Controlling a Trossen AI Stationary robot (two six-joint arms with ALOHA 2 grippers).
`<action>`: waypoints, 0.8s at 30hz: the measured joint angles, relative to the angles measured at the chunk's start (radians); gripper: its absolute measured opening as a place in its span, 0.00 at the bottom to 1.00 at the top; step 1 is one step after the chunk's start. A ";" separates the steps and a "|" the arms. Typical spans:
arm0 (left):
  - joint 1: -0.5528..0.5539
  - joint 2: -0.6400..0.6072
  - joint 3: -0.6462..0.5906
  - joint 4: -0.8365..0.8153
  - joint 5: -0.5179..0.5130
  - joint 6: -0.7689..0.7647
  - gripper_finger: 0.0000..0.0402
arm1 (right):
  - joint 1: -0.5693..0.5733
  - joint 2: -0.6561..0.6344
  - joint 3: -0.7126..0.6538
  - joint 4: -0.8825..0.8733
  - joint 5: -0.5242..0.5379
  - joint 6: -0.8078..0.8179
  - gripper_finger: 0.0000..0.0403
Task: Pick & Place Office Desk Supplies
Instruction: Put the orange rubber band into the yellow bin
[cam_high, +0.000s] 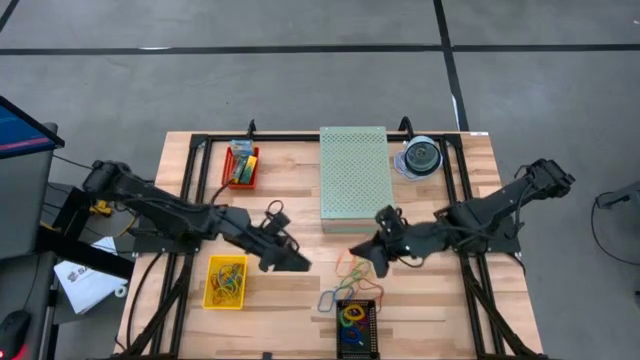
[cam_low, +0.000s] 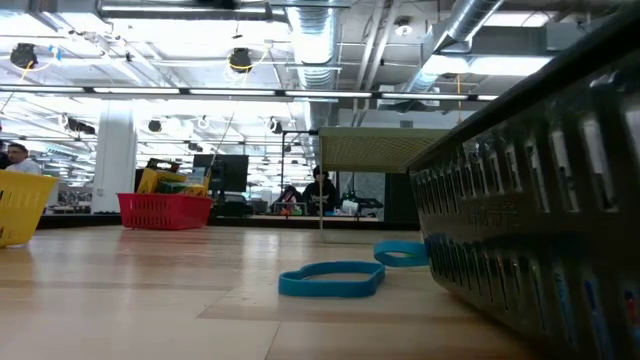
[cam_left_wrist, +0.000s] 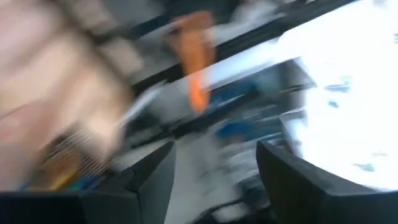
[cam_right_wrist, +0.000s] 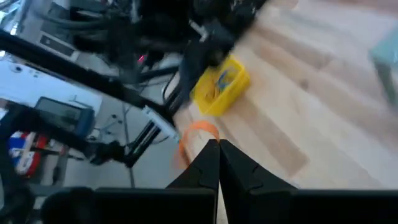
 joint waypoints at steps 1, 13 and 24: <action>0.008 0.034 -0.003 0.132 0.002 0.007 0.56 | -0.011 0.007 0.016 -0.017 0.000 -0.018 0.00; 0.095 0.201 -0.004 0.504 -0.067 0.001 0.56 | -0.049 0.055 0.100 -0.021 -0.003 -0.093 0.00; 0.106 0.201 -0.004 0.511 -0.035 -0.012 0.51 | -0.079 0.081 0.098 -0.022 -0.035 -0.103 0.00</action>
